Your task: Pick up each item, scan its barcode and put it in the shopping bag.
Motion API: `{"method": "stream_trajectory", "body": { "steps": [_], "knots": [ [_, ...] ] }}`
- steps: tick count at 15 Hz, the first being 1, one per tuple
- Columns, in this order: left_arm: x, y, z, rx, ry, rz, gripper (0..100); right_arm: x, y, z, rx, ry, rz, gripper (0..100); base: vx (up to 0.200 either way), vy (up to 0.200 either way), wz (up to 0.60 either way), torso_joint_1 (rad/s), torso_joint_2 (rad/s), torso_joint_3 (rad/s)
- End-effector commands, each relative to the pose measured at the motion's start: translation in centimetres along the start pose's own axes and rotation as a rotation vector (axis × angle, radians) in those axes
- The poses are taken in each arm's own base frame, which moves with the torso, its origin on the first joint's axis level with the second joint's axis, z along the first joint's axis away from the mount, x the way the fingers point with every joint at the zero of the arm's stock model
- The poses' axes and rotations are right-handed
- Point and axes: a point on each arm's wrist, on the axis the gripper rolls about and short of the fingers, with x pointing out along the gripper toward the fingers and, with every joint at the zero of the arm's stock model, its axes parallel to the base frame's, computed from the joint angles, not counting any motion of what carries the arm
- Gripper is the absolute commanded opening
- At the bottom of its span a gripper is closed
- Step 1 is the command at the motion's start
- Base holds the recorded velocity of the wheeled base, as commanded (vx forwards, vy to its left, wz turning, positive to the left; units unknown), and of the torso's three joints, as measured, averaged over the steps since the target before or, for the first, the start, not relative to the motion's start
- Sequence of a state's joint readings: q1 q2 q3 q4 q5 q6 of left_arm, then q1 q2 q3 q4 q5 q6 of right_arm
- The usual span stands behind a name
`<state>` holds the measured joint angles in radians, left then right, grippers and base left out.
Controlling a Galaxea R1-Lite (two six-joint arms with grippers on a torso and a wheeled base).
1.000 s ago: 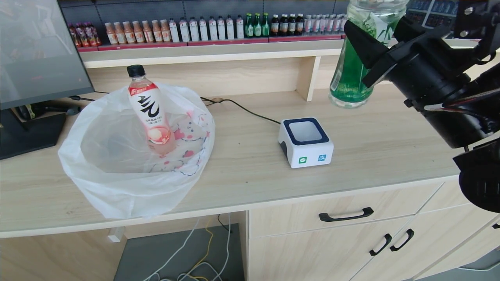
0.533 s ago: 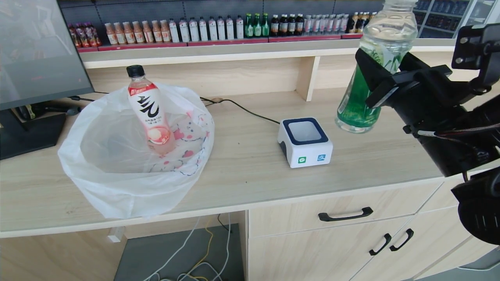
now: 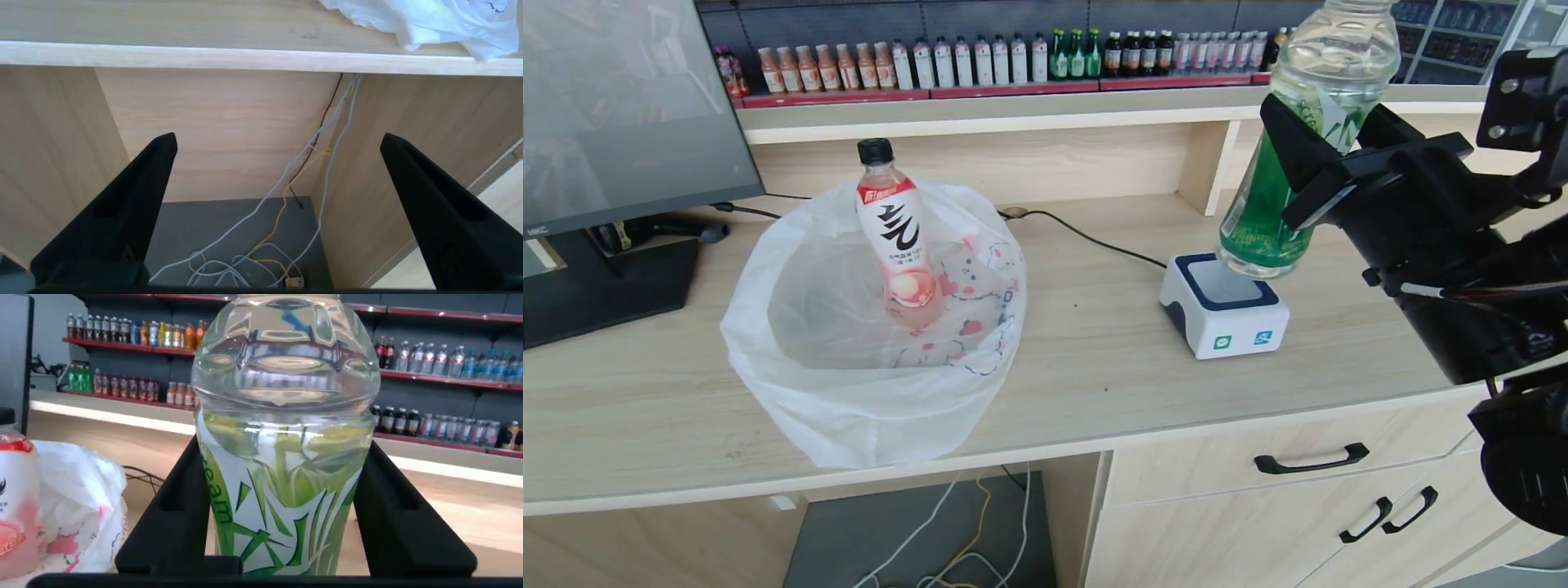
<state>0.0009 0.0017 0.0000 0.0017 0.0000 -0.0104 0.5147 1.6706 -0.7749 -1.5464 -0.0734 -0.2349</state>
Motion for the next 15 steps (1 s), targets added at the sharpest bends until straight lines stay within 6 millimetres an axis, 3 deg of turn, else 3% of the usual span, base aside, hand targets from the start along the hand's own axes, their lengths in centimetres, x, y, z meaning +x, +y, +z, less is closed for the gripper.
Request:
{"method": "stream_trajectory", "body": {
  "steps": [1,3,9,11,15],
  "knots": [
    [0.0,0.0,0.0,0.0,0.0,0.001,100,0.5,1.6,-0.3,0.052,0.008,-0.006,0,0.0,0.2,0.0,0.002,0.01,-0.007],
    [0.0,0.0,0.0,-0.003,0.0,0.001,100,0.5,2.7,-0.7,0.076,0.022,0.01,0,0.0,0.2,0.0,0.002,0.0,0.0],
    [0.0,0.0,0.0,-0.002,0.0,0.001,100,0.7,2.9,-1.7,0.142,0.047,-0.095,0,0.0,0.2,0.0,0.002,0.0,0.002],
    [0.0,0.0,0.0,0.0,0.0,0.001,100,0.6,4.0,-2.0,0.157,0.058,-0.064,0,0.0,0.2,0.0,0.005,0.0,0.0],
    [0.0,0.0,0.0,0.003,0.0,0.001,100,0.8,5.0,-2.5,0.168,0.07,-0.041,0,0.0,0.0,0.0,0.0,0.0,0.0]
  ]
}}
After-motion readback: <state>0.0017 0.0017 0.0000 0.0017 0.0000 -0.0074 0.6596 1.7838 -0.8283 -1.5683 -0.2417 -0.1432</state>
